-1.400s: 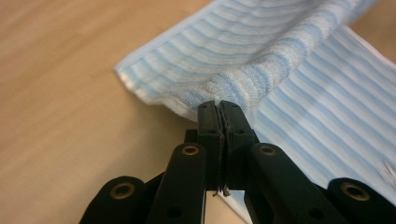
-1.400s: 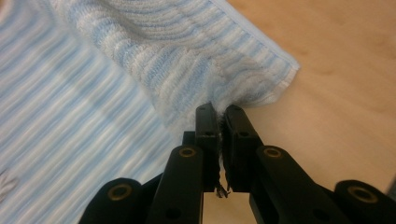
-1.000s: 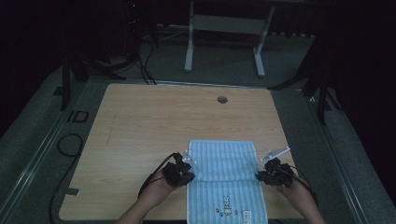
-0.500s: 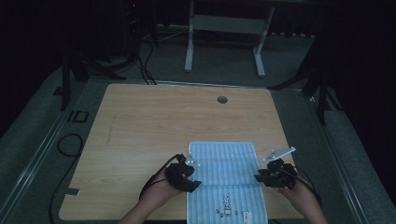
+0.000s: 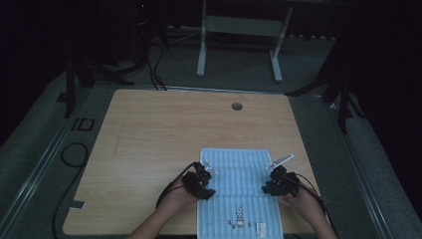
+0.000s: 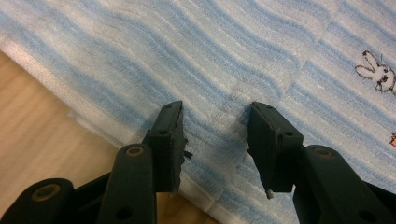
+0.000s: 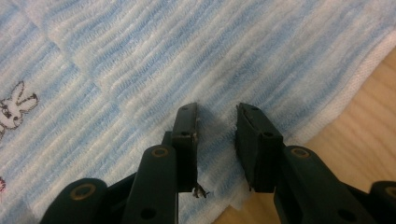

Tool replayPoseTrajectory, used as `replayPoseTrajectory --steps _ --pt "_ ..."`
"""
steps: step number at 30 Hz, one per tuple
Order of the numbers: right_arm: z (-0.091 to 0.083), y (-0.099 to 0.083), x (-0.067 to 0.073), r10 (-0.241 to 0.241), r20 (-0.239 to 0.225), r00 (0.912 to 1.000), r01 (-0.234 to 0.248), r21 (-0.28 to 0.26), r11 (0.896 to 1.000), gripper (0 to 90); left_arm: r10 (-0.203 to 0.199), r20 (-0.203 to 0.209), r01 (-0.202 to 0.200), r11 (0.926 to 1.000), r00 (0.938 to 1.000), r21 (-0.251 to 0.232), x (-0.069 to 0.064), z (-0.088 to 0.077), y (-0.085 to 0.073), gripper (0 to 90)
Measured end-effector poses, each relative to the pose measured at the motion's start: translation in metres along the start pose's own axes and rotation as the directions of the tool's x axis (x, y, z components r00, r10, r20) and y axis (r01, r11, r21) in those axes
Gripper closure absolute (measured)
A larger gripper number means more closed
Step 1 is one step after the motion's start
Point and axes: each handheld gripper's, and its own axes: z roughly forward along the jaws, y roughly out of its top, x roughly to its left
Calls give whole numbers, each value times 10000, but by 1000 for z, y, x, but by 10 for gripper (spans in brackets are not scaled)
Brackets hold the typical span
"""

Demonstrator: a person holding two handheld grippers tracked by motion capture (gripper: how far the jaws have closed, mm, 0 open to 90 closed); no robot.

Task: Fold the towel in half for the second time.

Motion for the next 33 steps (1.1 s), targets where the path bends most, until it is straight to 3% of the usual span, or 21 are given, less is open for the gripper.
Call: replayPoseTrajectory --steps 6,14,20,26,33 --pt "7 21 -5 -36 1 10000 36 234 9997 685 -81 -343 88 9997 9994 209 14 0 6 553" --pt "18 50 -12 48 -110 9999 -42 491 9988 683 -385 -525 397 9990 9979 217 45 -2 10 552" --pt "25 70 -14 120 -60 9999 -116 562 9984 679 -830 -625 843 9962 9946 196 67 -4 14 551" --pt "30 81 -13 72 16 10000 -73 664 9978 675 -866 -604 877 9960 9944 157 72 -5 10 550" --pt "29 81 -14 121 -163 9998 -110 632 9979 645 -935 -489 952 9949 9944 337 72 -8 12 542"
